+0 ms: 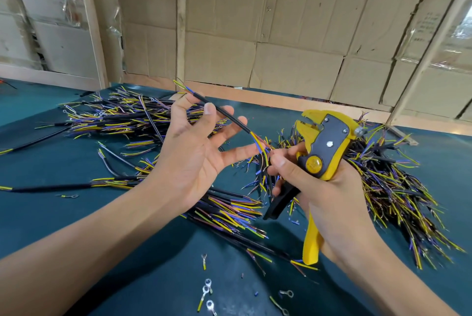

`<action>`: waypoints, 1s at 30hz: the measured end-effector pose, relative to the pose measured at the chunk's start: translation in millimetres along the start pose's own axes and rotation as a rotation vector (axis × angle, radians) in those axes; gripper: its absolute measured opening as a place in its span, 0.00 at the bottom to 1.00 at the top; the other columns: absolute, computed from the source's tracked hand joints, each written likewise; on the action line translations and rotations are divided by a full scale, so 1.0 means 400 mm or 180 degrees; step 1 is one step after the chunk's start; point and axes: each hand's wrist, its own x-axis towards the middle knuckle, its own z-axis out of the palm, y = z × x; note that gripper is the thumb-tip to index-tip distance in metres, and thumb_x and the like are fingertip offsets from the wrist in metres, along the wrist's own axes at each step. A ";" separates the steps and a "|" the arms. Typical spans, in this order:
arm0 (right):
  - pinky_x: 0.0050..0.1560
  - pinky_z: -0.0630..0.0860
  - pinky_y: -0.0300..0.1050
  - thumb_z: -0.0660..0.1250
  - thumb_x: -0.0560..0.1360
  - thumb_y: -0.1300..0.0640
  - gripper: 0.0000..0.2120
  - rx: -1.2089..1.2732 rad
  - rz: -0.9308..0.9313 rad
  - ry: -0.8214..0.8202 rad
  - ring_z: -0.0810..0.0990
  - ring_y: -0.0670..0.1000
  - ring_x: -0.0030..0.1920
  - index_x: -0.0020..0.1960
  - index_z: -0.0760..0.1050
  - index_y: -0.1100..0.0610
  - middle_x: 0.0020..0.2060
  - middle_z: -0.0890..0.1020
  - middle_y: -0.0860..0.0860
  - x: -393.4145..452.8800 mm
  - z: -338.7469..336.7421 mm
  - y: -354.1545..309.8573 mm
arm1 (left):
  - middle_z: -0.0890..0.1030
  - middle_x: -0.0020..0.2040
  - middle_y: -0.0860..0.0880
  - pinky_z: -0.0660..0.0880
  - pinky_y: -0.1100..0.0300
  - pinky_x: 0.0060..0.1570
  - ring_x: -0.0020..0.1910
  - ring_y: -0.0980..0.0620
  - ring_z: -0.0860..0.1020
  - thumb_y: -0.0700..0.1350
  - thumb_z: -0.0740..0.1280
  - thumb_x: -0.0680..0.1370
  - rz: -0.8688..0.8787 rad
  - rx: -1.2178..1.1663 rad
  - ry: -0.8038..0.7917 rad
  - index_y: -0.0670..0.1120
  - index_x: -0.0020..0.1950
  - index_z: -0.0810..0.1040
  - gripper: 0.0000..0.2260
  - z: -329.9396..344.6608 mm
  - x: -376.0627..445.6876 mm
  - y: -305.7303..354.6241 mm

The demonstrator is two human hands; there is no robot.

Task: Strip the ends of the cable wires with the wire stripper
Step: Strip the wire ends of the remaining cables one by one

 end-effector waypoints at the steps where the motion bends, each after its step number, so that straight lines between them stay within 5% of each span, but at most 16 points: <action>1: 0.37 0.77 0.51 0.76 0.71 0.62 0.07 0.0072 -0.0019 -0.0067 0.80 0.58 0.36 0.40 0.81 0.53 0.37 0.83 0.53 -0.001 0.002 -0.001 | 0.77 0.52 0.44 0.80 0.42 0.40 0.48 0.44 0.81 0.43 0.59 0.84 -0.0009 0.0027 0.0001 0.54 0.60 0.66 0.08 0.000 0.000 -0.001; 12: 0.37 0.78 0.48 0.74 0.69 0.65 0.10 0.0297 -0.0085 -0.0111 0.78 0.58 0.33 0.43 0.80 0.51 0.37 0.84 0.58 -0.006 0.006 0.003 | 0.78 0.50 0.43 0.79 0.48 0.33 0.43 0.45 0.80 0.42 0.61 0.83 -0.0275 0.0337 -0.0091 0.53 0.63 0.68 0.11 0.010 -0.007 -0.010; 19: 0.39 0.81 0.51 0.75 0.69 0.63 0.11 -0.0036 -0.0214 0.0006 0.83 0.57 0.34 0.48 0.77 0.57 0.38 0.86 0.58 -0.013 0.007 0.001 | 0.81 0.45 0.43 0.80 0.43 0.36 0.41 0.45 0.82 0.35 0.72 0.71 -0.0471 0.0954 -0.0484 0.59 0.72 0.61 0.37 0.012 -0.017 -0.031; 23: 0.40 0.79 0.53 0.75 0.69 0.62 0.09 -0.0194 -0.0261 0.0103 0.79 0.58 0.34 0.46 0.78 0.54 0.37 0.85 0.57 -0.012 0.005 -0.002 | 0.81 0.40 0.43 0.78 0.54 0.29 0.38 0.46 0.80 0.37 0.74 0.70 -0.0509 0.1434 -0.0598 0.56 0.75 0.61 0.38 0.001 -0.008 -0.012; 30: 0.37 0.79 0.50 0.75 0.69 0.64 0.10 -0.0090 -0.0133 0.0217 0.78 0.57 0.32 0.47 0.77 0.57 0.36 0.84 0.57 -0.006 -0.003 -0.006 | 0.80 0.35 0.46 0.80 0.51 0.31 0.27 0.47 0.78 0.42 0.78 0.64 -0.0783 0.2094 -0.0501 0.54 0.69 0.71 0.35 -0.016 0.004 0.001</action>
